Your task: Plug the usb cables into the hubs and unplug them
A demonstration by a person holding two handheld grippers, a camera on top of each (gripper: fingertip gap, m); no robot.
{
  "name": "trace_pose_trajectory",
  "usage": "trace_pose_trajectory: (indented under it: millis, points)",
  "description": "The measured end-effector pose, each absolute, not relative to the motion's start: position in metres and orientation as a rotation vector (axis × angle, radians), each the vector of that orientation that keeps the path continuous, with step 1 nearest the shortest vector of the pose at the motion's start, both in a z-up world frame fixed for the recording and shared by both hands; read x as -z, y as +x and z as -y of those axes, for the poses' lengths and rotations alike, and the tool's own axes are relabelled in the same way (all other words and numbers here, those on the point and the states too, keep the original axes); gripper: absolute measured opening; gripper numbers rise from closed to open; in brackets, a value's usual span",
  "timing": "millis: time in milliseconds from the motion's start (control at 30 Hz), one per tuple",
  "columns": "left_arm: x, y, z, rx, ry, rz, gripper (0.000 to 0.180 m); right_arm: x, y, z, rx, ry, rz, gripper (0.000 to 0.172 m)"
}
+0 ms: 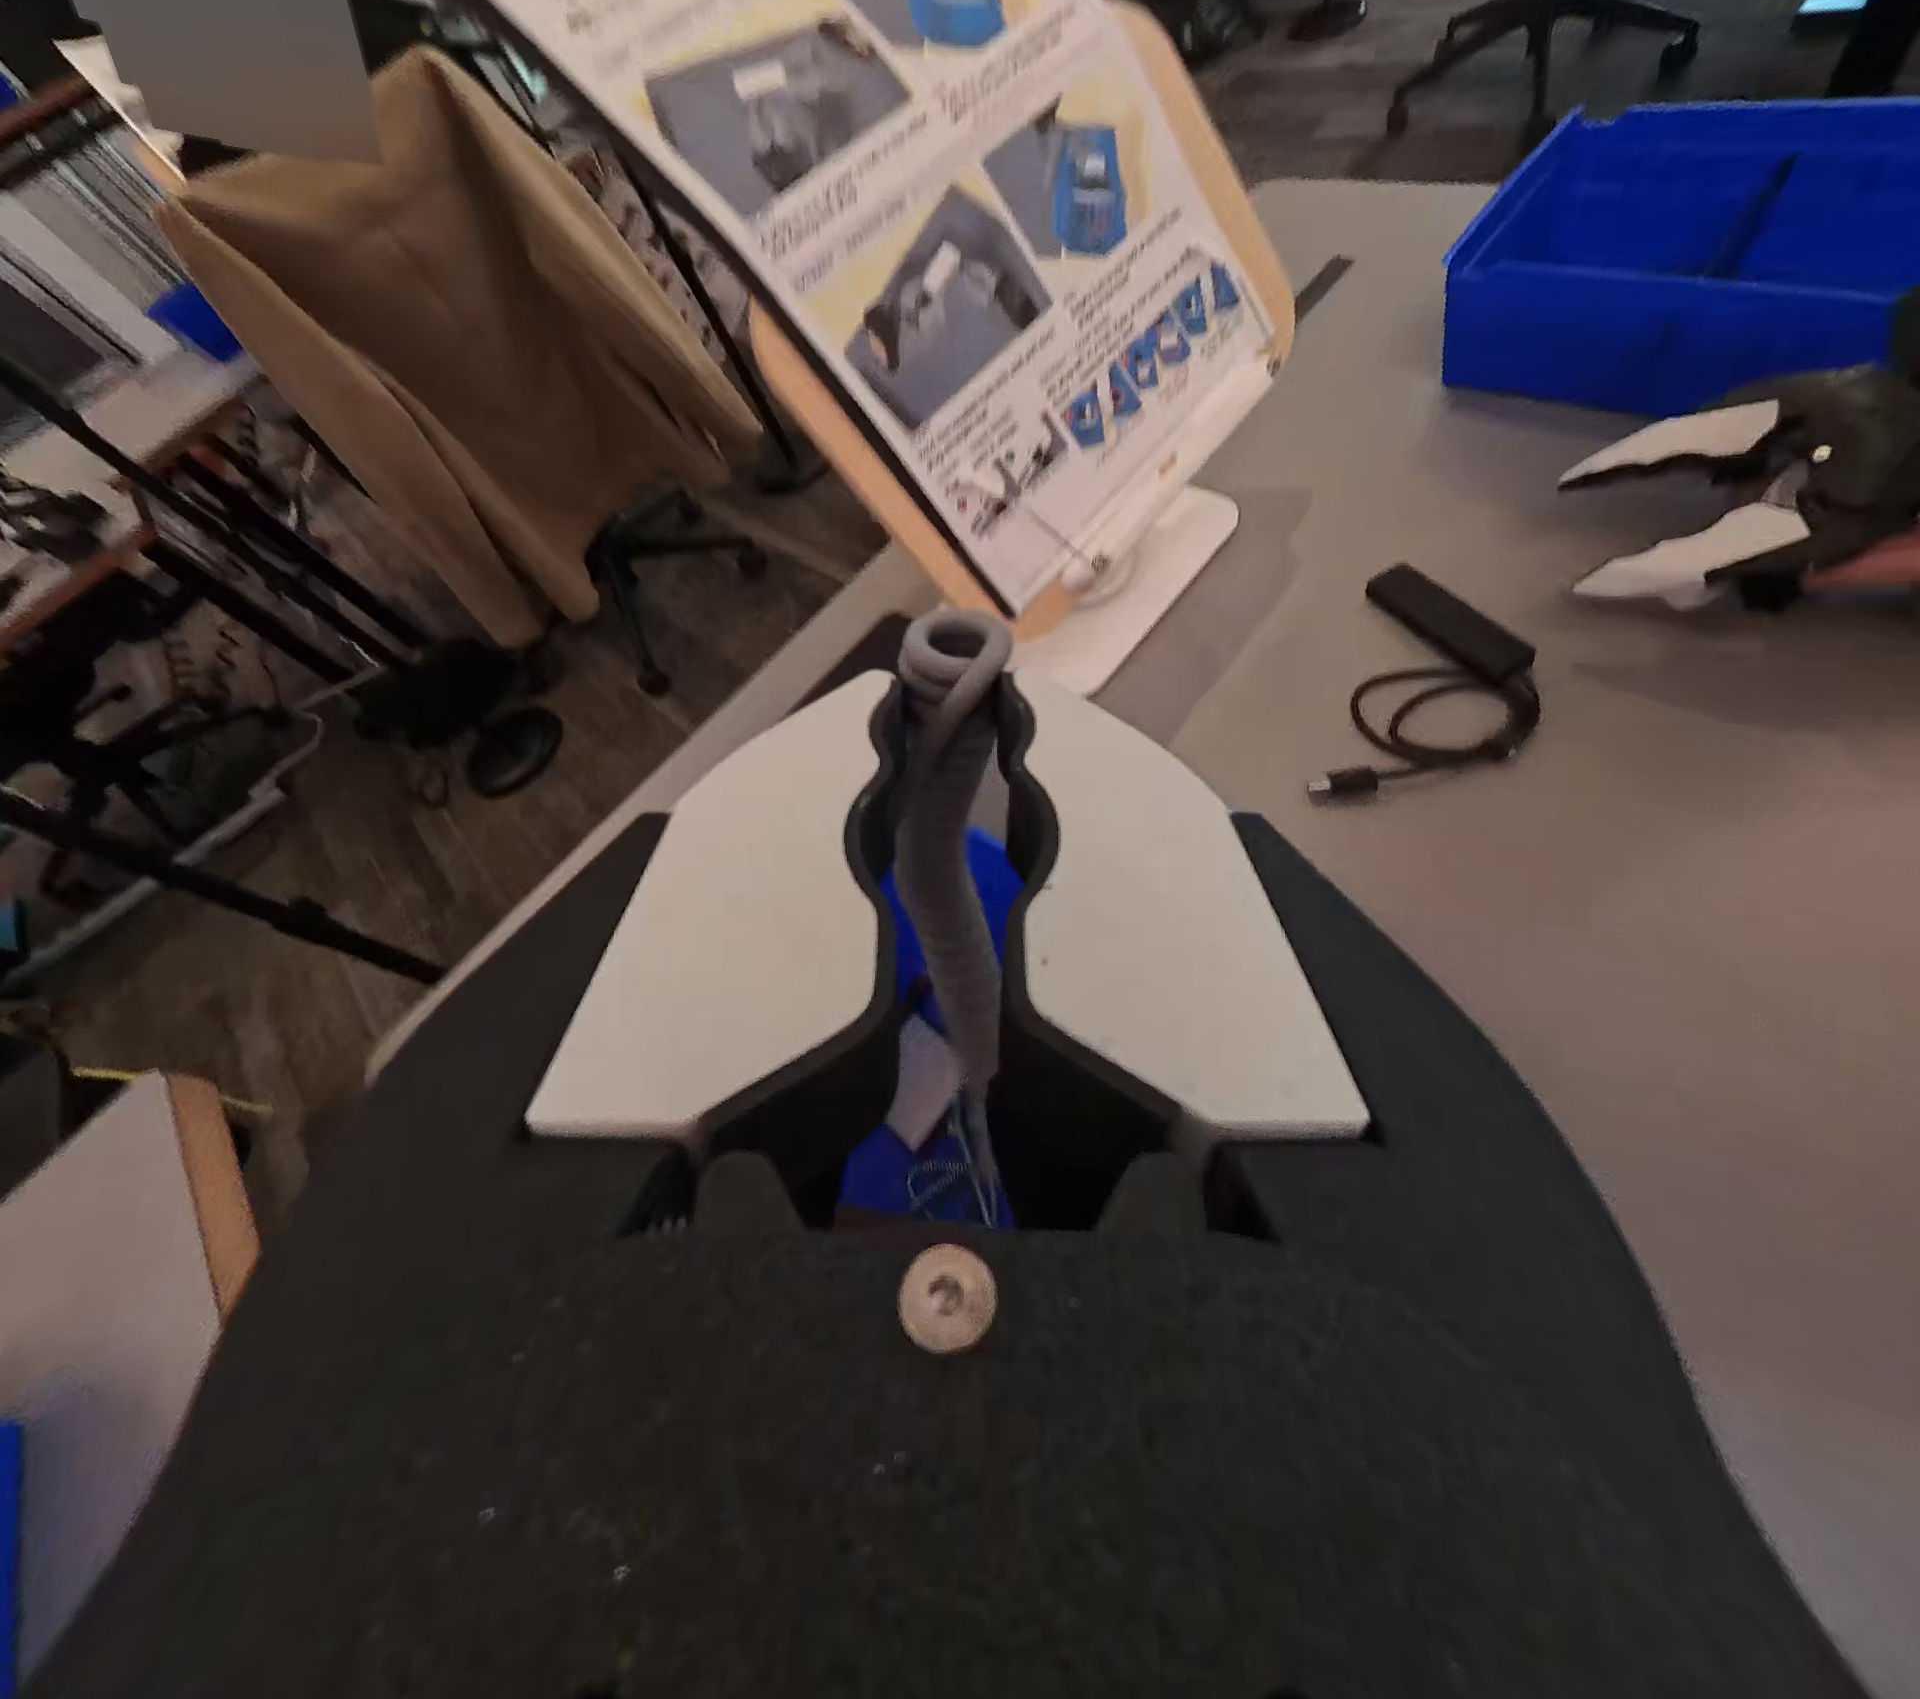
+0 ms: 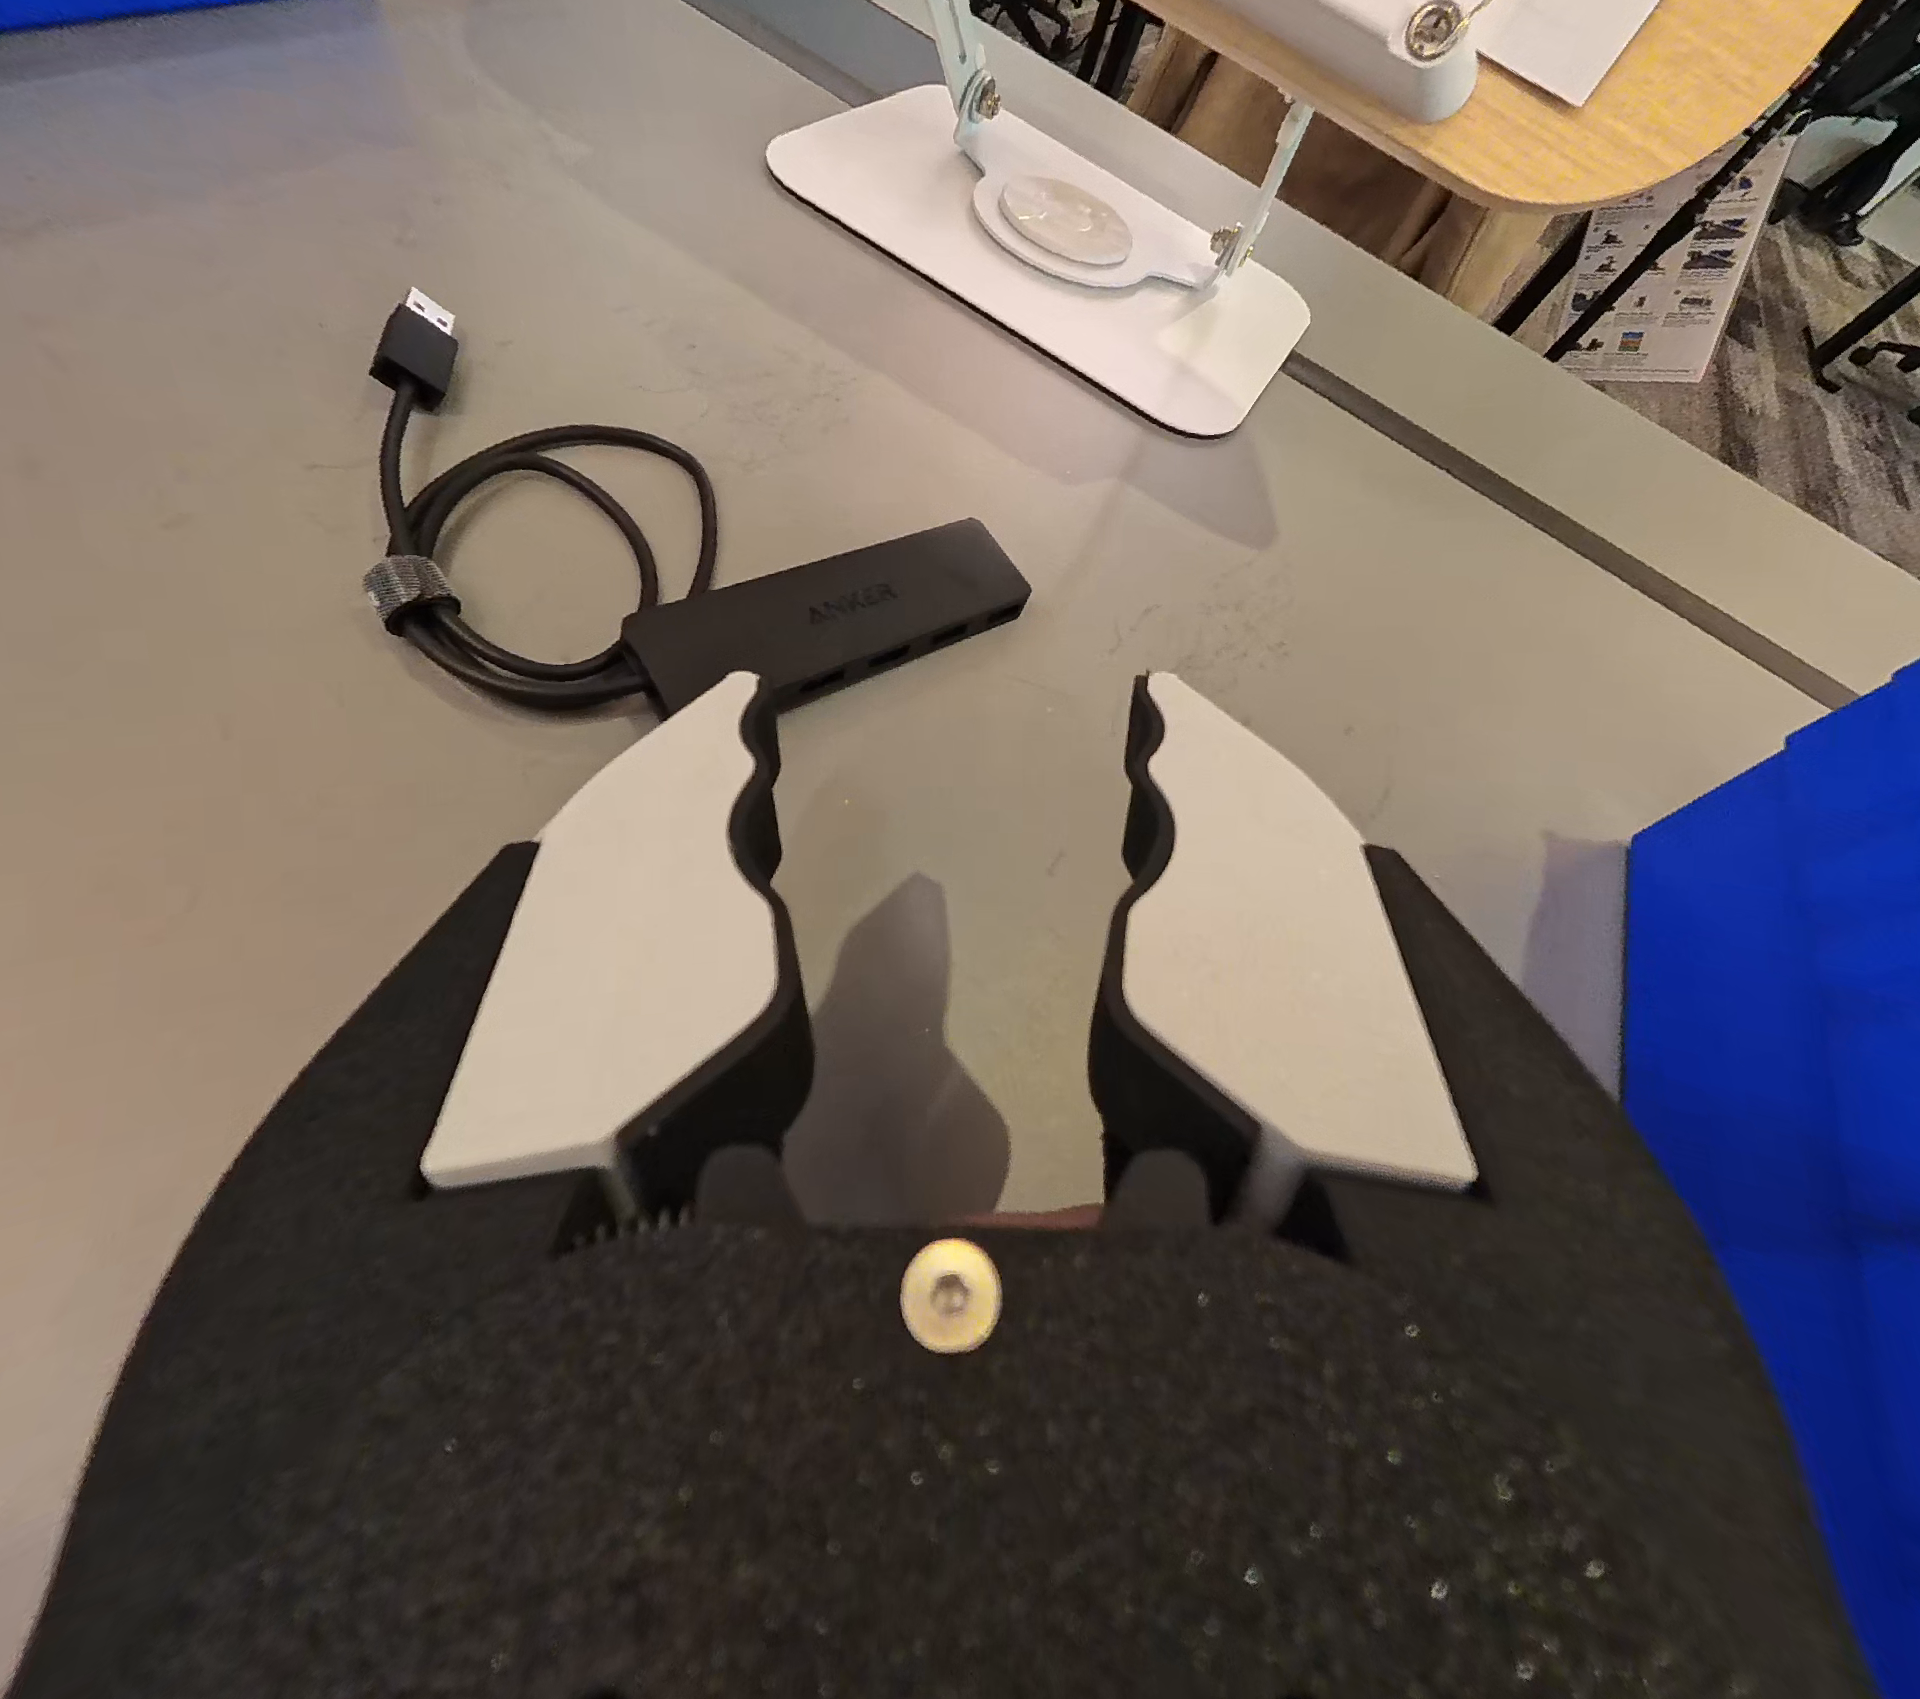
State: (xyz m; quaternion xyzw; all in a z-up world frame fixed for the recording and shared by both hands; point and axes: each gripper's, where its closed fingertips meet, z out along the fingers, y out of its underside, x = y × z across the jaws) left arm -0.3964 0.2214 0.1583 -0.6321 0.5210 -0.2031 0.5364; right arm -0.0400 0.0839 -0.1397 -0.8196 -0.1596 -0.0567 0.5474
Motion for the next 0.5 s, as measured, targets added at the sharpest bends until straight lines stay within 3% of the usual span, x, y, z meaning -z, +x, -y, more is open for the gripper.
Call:
trace_pose_trajectory:
  millis: [333, 500]
  points:
    - [-0.258, -0.294, -0.104, 0.573, -1.185, -1.331, 0.016, 0.13, -0.034, -0.081, 0.052, -1.917, 0.304, 0.062]
    - [-0.228, -0.252, -0.063, 0.561, -1.167, -1.452, 0.016, 0.126, -0.028, -0.081, 0.04, -1.905, 0.271, 0.062]
